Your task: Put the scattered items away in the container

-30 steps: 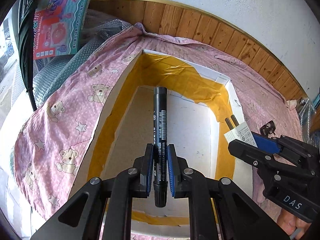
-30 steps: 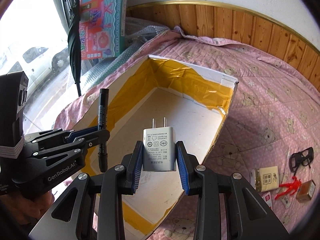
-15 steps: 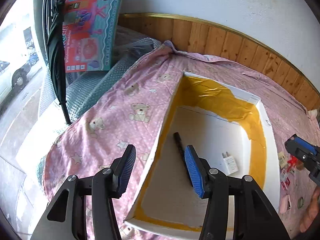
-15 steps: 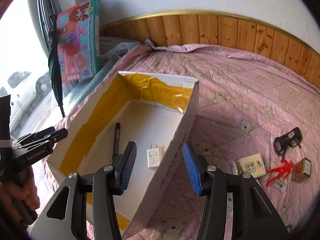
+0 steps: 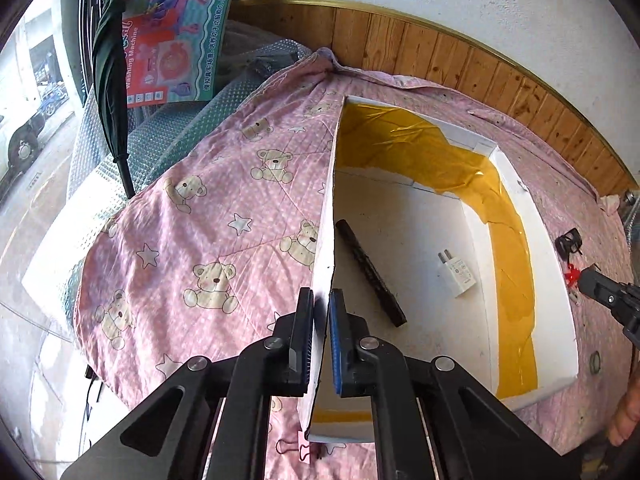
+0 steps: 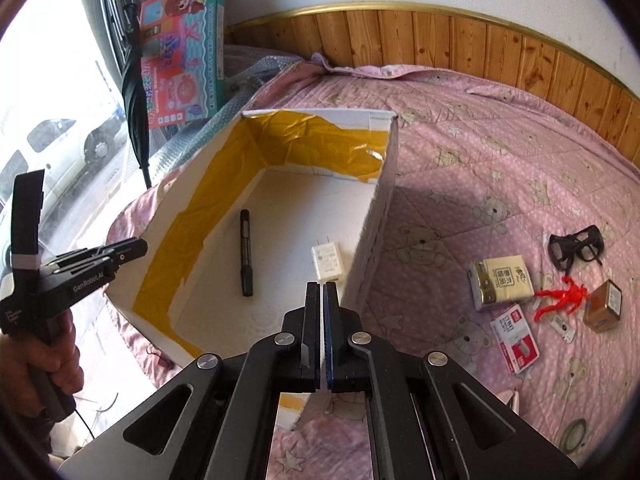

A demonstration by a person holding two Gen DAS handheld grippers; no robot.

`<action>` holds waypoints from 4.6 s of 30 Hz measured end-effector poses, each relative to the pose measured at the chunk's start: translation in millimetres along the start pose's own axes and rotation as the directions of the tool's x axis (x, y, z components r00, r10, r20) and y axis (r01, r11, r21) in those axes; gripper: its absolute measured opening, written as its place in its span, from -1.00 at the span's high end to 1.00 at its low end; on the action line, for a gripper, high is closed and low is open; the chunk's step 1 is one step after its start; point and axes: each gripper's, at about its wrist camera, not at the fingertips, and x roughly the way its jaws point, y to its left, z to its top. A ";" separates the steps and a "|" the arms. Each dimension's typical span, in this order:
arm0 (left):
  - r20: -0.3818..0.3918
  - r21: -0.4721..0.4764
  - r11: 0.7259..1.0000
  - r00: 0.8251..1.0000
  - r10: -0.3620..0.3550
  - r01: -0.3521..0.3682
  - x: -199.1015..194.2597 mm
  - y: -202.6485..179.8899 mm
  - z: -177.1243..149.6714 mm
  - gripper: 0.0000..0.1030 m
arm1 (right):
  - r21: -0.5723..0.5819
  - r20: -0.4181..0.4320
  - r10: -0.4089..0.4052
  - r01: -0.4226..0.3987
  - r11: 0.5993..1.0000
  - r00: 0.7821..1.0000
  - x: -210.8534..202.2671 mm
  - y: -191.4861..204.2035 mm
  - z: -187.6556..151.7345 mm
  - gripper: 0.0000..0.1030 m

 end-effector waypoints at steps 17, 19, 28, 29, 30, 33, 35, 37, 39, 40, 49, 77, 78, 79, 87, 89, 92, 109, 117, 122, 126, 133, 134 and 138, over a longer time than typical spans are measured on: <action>-0.047 -0.049 0.998 0.998 0.028 -0.031 10.5 10.7 -7.9 0.79 | 0.192 0.082 0.096 -0.110 0.975 0.992 -19.1 -33.6 -5.3 0.08; -0.052 -0.050 0.998 0.998 0.021 -0.023 11.4 9.7 -8.5 0.79 | 0.133 0.032 0.093 -0.097 0.986 0.995 -4.9 -20.9 -1.4 0.08; -0.027 -0.003 1.000 0.999 0.021 -0.021 -0.4 0.8 -8.0 0.79 | 0.091 -0.026 0.069 -0.066 0.994 0.997 -21.1 3.7 -37.3 0.79; -0.031 0.002 1.000 0.999 0.024 -0.024 -1.0 -0.1 -9.1 0.79 | 0.093 -0.044 0.072 -0.068 0.993 0.996 -18.7 5.2 -41.1 0.79; -0.033 0.008 0.999 0.999 0.033 -0.032 -0.3 -0.7 -10.7 0.79 | 0.111 -0.054 0.084 -0.077 0.991 0.995 -15.3 4.5 -45.9 0.78; -0.041 -0.006 0.998 0.998 0.055 -0.055 7.6 2.9 -11.9 0.79 | 0.143 -0.058 0.104 -0.095 0.985 0.993 -14.1 7.7 -51.3 0.77; -0.035 -0.001 0.998 0.997 0.068 -0.068 13.1 2.8 -10.3 0.79 | 0.168 -0.060 0.116 -0.105 0.980 0.991 -12.8 7.6 -53.9 0.76; -0.041 -0.002 0.997 0.997 0.072 -0.072 18.2 1.9 -8.0 0.79 | 0.179 -0.061 0.124 -0.111 0.977 0.990 -12.8 8.9 -56.5 0.76; -0.035 0.025 0.996 0.996 0.086 -0.085 19.8 -2.1 -4.8 0.79 | 0.200 -0.060 0.141 -0.127 0.972 0.988 -13.1 10.4 -58.4 0.75; -0.036 0.030 0.995 0.995 0.093 -0.092 21.0 -2.7 -2.8 0.79 | 0.205 -0.060 0.149 -0.134 0.969 0.987 -13.6 12.2 -59.8 0.74; -0.058 0.054 0.987 0.987 0.153 -0.149 21.4 -4.5 5.1 0.64 | 0.273 0.006 0.298 -0.288 0.918 0.955 -24.1 -13.4 -66.1 0.46; -0.299 0.146 0.920 0.903 -0.308 0.363 38.3 -306.2 -62.0 0.24 | 0.313 0.022 -0.033 0.024 0.949 0.999 -38.2 -222.6 -116.7 0.01; -0.301 0.122 0.928 0.904 -0.303 0.352 42.3 -300.0 -62.2 0.24 | 0.278 0.014 -0.019 0.015 0.960 1.000 -26.1 -216.7 -106.1 0.00; -0.304 0.104 0.935 0.906 -0.295 0.339 46.9 -295.2 -63.1 0.24 | 0.243 0.003 -0.011 0.010 0.970 1.000 -11.9 -211.8 -96.0 0.00; -0.329 0.018 0.947 0.896 -0.298 0.321 73.9 -285.0 -59.1 0.20 | 0.250 -0.113 -0.011 0.039 0.968 0.994 45.3 -232.5 -91.4 0.71; -0.323 0.021 0.940 0.892 -0.317 0.341 78.2 -295.6 -54.0 0.08 | 0.327 -0.102 -0.017 0.050 0.944 0.995 27.9 -248.3 -105.9 0.71; -0.328 0.026 0.921 0.874 -0.359 0.388 86.7 -318.9 -46.6 0.05 | 0.448 -0.069 0.066 -0.029 0.893 0.995 -0.7 -264.7 -138.4 0.71; -0.372 0.323 0.822 0.861 -0.346 0.470 57.5 -415.1 -107.8 -0.05 | 0.323 -0.077 -0.186 0.201 0.925 0.979 -65.7 -280.7 -198.0 -0.10; -0.359 0.376 0.831 0.891 -0.278 0.411 75.7 -421.3 -132.2 0.21 | 0.298 -0.099 -0.254 0.272 0.915 0.962 -62.1 -279.4 -209.1 0.03; -0.337 0.394 0.824 0.898 -0.284 0.408 76.0 -423.2 -137.9 0.05 | 0.308 -0.069 -0.246 0.256 0.917 0.967 -60.3 -284.3 -213.5 0.02; -0.310 0.450 0.808 0.915 -0.257 0.379 73.0 -427.5 -141.6 0.25 | 0.393 -0.063 -0.202 0.211 0.895 0.977 -77.5 -291.5 -215.4 0.03; -0.302 0.431 0.805 0.906 -0.297 0.408 45.9 -419.6 -141.1 0.25 | 0.481 -0.027 -0.171 0.163 0.861 0.985 -104.3 -290.5 -223.1 0.03; -0.295 0.432 0.803 0.906 -0.305 0.411 40.7 -419.8 -140.8 0.25 | 0.493 -0.017 -0.164 0.150 0.857 0.986 -108.3 -289.1 -224.0 0.03; -0.270 0.436 0.790 0.900 -0.342 0.431 17.1 -417.4 -138.2 0.25 | 0.511 0.004 -0.160 0.136 0.849 0.987 -122.1 -280.6 -225.8 0.03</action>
